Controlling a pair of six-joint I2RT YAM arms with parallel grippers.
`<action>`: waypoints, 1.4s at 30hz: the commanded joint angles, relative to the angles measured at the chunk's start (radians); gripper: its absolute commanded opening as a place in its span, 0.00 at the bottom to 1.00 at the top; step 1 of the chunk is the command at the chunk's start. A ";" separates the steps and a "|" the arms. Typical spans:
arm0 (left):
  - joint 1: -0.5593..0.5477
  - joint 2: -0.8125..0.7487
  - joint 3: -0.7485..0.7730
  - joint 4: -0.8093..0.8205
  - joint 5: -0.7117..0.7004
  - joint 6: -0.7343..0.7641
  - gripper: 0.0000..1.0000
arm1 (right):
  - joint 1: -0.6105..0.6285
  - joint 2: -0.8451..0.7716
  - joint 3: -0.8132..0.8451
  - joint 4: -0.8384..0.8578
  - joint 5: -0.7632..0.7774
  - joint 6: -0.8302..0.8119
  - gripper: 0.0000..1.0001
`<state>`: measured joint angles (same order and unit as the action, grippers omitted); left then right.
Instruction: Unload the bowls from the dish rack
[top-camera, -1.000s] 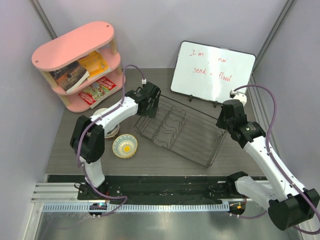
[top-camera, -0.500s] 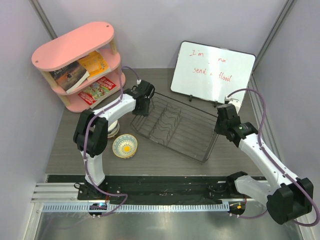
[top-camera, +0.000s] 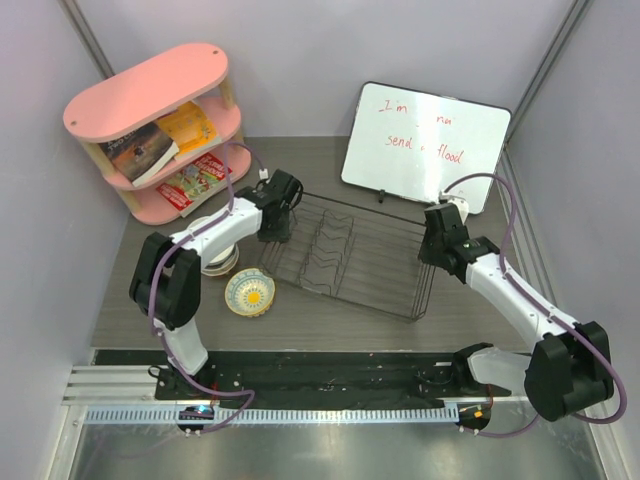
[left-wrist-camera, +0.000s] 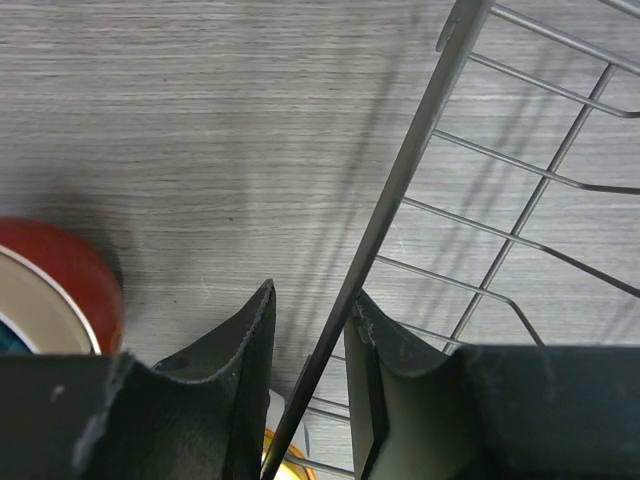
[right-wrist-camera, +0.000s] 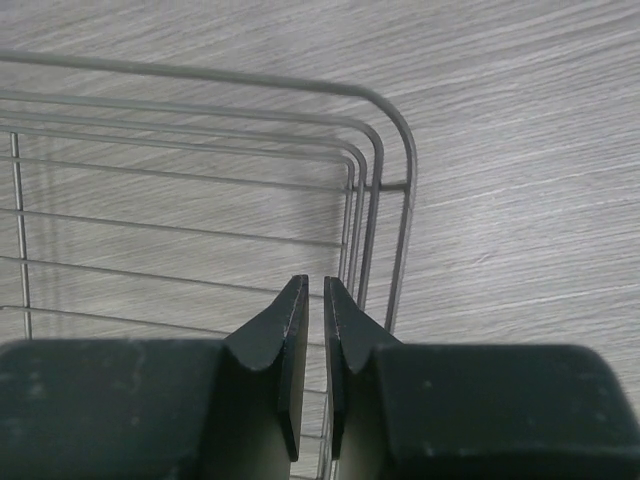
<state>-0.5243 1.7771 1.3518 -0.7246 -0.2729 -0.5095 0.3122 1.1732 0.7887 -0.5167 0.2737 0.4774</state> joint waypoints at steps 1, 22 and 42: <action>0.017 -0.033 0.013 0.014 -0.157 -0.089 0.16 | -0.010 0.012 0.043 0.047 0.047 0.009 0.18; 0.061 -0.001 0.067 -0.062 -0.215 -0.103 0.19 | -0.019 0.178 0.181 0.098 -0.036 0.049 0.17; 0.069 0.019 0.112 -0.111 -0.253 0.003 0.61 | -0.019 0.157 0.084 0.090 -0.126 0.061 0.11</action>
<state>-0.4694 1.8385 1.4361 -0.8238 -0.4770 -0.5159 0.2989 1.3579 0.8974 -0.4110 0.1688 0.5266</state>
